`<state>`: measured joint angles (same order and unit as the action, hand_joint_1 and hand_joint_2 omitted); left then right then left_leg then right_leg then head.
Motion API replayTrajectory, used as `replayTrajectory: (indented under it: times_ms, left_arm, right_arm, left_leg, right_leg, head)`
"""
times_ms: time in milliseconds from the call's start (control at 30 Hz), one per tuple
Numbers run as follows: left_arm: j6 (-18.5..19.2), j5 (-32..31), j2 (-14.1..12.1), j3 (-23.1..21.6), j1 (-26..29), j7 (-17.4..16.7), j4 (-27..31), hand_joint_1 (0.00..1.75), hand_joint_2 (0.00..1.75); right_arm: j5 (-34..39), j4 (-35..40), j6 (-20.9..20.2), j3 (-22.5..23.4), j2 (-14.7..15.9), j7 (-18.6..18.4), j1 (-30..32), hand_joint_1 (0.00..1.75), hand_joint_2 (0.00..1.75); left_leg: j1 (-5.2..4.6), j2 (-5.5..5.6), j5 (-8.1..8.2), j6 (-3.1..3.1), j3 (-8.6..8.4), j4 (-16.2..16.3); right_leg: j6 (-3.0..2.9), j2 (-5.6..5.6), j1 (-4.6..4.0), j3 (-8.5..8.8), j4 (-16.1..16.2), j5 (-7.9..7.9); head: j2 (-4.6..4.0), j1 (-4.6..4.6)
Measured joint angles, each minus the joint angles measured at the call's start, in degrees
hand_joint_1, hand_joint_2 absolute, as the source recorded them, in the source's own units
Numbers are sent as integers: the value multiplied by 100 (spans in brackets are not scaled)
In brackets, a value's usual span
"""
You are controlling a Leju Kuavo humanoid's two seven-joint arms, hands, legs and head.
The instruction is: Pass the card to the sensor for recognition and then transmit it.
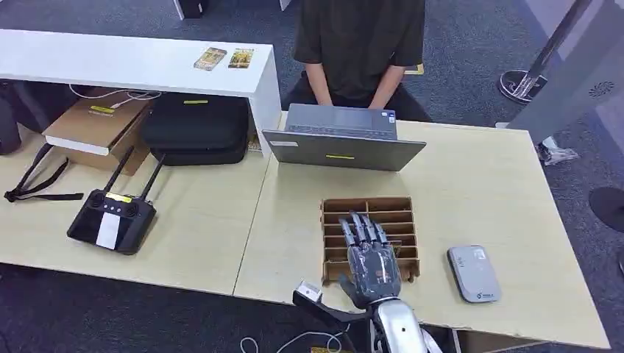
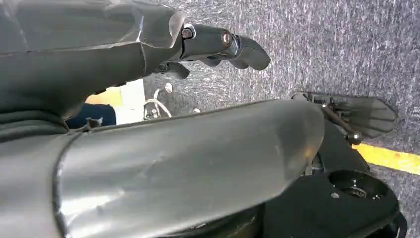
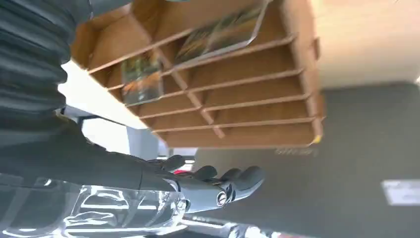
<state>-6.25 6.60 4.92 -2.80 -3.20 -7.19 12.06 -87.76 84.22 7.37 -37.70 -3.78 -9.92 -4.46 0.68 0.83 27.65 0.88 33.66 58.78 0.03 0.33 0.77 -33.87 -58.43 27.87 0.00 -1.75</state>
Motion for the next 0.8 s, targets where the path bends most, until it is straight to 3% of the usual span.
replayTrajectory:
  times_ms: [333,800]
  left_arm:
    - [-96,4,9,0,-8,22,0,0,0]
    - [-118,57,9,9,-1,63,0,0,0]
  right_arm:
    - [2,-412,-114,-81,-53,-125,-100,0,175]
    - [-26,-335,-114,-81,13,-256,-74,0,175]
  left_leg:
    - [-1,0,0,0,1,0]
    - [-1,0,0,0,0,0]
  right_leg:
    - [0,0,1,0,1,0]
    - [0,1,0,-1,1,0]
  head:
    - [0,0]
    - [0,0]
